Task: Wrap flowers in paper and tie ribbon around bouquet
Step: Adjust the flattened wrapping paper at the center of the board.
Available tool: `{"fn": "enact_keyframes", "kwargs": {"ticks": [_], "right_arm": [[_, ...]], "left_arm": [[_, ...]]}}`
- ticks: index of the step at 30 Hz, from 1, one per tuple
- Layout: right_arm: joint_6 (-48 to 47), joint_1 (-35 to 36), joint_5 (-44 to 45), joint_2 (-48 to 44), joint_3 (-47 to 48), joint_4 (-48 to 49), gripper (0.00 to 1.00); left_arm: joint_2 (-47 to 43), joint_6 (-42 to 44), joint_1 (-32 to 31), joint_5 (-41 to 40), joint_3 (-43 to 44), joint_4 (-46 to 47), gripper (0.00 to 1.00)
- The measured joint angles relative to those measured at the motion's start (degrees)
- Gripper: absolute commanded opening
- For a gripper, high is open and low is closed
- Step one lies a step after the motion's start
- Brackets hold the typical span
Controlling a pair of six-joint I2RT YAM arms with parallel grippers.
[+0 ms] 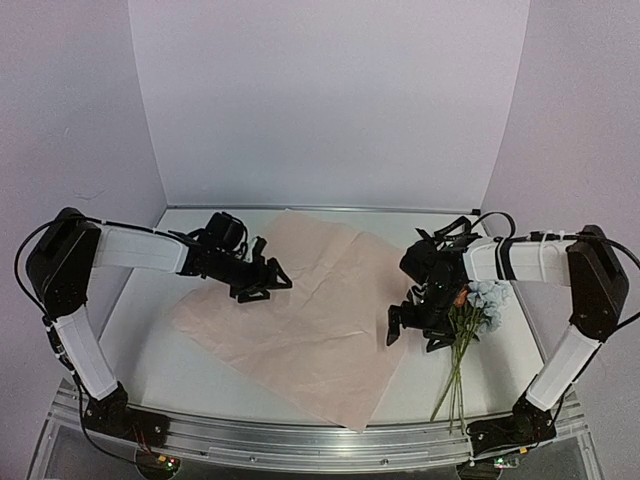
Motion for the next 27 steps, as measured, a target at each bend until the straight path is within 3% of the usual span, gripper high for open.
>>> {"fn": "enact_keyframes", "kwargs": {"ticks": [5, 9, 16, 18, 20, 23, 27], "right_arm": [[-0.6, -3.7, -0.2, 2.6, -1.9, 7.4, 0.93], [-0.3, -6.0, -0.3, 3.1, -4.1, 13.0, 0.83], [1.8, -7.0, -0.3, 3.1, -6.0, 21.8, 0.42], [2.7, -7.0, -0.3, 3.1, -6.9, 23.9, 0.21], [3.5, -7.0, -0.3, 3.0, -7.7, 25.6, 0.07], [5.4, -6.7, 0.0, 2.9, -9.1, 26.9, 0.0], [7.1, -4.0, 1.9, 2.5, -9.3, 26.4, 0.0]], "left_arm": [[0.0, -5.0, -4.8, 0.2, -3.0, 3.7, 0.75], [0.2, -7.3, -5.2, 0.1, -3.8, 6.7, 0.75], [1.2, -8.6, -5.2, -0.5, -5.9, 8.2, 0.74], [1.7, -8.6, -5.2, -0.7, -6.2, 8.2, 0.74], [2.4, -8.6, -5.2, -1.0, -6.2, 8.1, 0.74], [2.8, -8.5, -5.2, -1.8, -6.3, 7.9, 0.74], [2.8, -8.0, -5.0, -3.2, -6.5, 7.2, 0.74]]}}
